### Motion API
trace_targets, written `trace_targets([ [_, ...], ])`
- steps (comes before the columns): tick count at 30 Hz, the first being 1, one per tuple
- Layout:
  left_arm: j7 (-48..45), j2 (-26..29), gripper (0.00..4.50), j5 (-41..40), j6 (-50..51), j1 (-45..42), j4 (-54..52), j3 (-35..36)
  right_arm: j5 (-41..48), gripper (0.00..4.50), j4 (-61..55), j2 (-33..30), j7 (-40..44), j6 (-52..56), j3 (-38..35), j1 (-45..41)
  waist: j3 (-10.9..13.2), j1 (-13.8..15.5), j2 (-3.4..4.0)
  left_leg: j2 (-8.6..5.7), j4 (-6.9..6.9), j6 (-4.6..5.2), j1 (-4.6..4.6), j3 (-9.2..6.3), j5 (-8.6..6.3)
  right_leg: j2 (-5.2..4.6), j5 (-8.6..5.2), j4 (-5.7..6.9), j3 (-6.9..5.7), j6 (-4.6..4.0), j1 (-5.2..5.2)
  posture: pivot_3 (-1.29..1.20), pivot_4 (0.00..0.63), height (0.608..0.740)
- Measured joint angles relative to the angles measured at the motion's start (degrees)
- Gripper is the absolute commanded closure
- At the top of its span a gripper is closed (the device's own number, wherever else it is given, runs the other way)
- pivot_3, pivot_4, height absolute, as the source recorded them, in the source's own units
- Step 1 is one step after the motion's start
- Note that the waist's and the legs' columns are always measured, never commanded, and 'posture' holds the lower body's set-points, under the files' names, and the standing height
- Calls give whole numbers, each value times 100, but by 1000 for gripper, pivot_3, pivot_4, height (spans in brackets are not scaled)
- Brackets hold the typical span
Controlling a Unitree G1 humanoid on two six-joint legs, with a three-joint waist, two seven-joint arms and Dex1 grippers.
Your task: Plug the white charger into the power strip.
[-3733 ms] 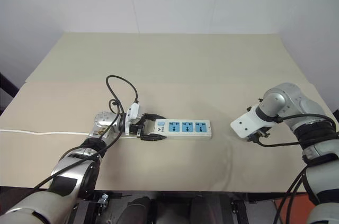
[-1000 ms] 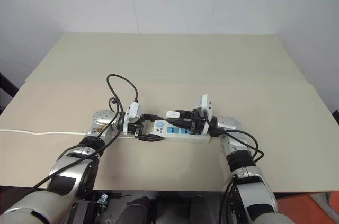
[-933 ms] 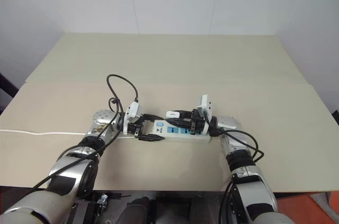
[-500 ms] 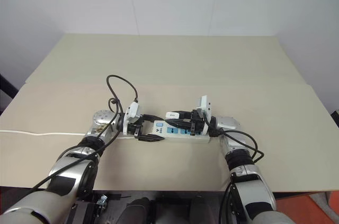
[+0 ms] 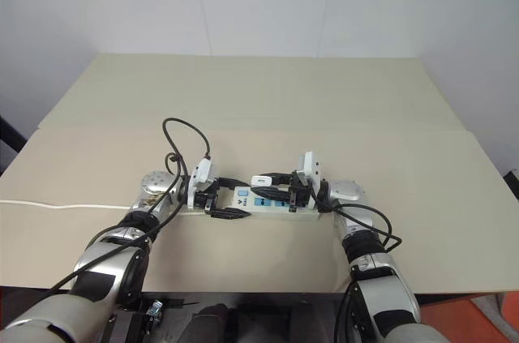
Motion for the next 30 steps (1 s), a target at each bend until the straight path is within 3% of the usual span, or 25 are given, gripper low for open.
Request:
trace_targets([
  [10,11,5,1222,40,-18,3,0,-10,-19,3375,80,-34,41,163,57,-85,-11,0,-2,1,-3,0,2,-1,0,1,0,0,1,-1,0,0,150,740],
  [20,66,9,1222,104,-26,3,1,-46,-256,141,75,-121,-22,311,194,-141,-69,2,-52,3,-6,0,10,-6,0,2,-1,-3,1,-1,6,0,150,740],
  [30,70,6,1222,108,-30,3,1,-50,-269,62,37,-115,-88,150,177,-78,-73,6,-52,3,-6,0,10,-8,0,2,-2,-3,1,-2,5,0,150,740],
])
